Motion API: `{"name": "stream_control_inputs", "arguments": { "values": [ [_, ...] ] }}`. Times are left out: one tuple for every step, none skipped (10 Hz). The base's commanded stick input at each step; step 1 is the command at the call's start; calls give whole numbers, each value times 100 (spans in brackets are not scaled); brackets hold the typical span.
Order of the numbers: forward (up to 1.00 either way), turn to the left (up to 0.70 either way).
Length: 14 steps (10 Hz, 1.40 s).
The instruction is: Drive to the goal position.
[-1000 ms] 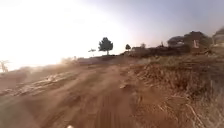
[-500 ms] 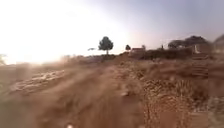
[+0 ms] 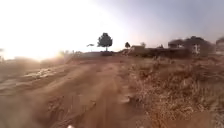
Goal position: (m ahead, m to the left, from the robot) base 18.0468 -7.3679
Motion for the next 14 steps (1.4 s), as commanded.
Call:
{"name": "stream_control_inputs", "arguments": {
  "values": [
    [70,28],
    [70,6],
    [70,0],
    [70,0],
    [70,0],
    [70,0],
    [70,0],
    [70,0],
    [70,0],
    [70,0],
    [70,0],
    [70,0],
    [70,0],
    [70,0]
  ]
}}
